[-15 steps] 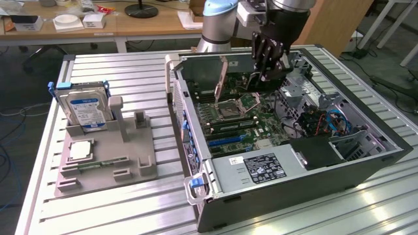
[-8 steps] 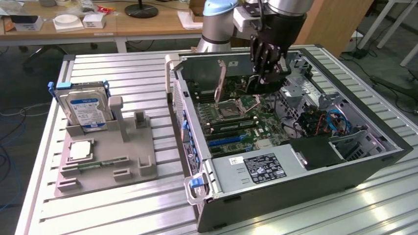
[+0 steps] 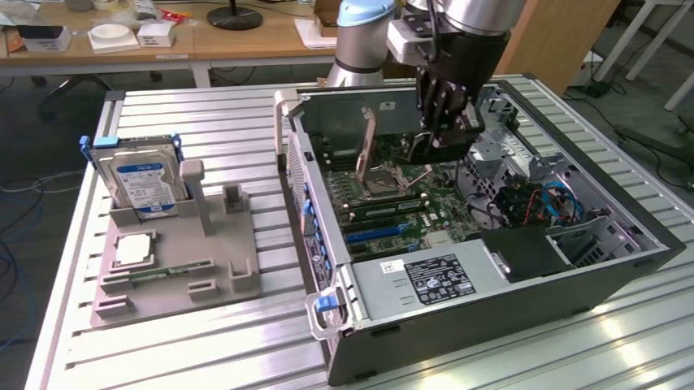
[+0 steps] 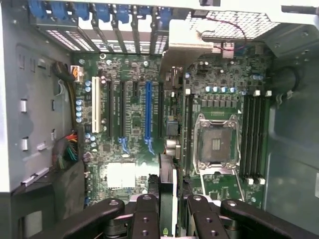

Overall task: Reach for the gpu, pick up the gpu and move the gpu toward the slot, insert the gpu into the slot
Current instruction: 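Insert the gpu into the slot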

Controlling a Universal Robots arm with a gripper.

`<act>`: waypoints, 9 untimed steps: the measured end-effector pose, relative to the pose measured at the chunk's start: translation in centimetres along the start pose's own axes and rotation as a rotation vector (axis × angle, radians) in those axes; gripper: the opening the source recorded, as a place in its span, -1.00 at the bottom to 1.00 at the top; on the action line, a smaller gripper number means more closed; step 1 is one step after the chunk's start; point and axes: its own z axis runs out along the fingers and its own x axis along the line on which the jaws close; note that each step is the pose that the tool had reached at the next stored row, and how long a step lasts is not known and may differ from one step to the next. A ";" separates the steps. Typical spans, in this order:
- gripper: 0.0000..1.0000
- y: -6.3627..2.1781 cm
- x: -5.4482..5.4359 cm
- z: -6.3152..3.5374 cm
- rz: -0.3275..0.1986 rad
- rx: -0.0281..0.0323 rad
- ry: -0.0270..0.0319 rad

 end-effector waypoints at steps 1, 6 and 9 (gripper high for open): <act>-0.47 0.05 0.0 0.08 0.000 -0.0001 0.0033; -0.47 0.82 0.2 0.68 0.000 -0.0002 0.0042; -0.47 1.92 0.7 0.99 0.000 -0.0003 0.0043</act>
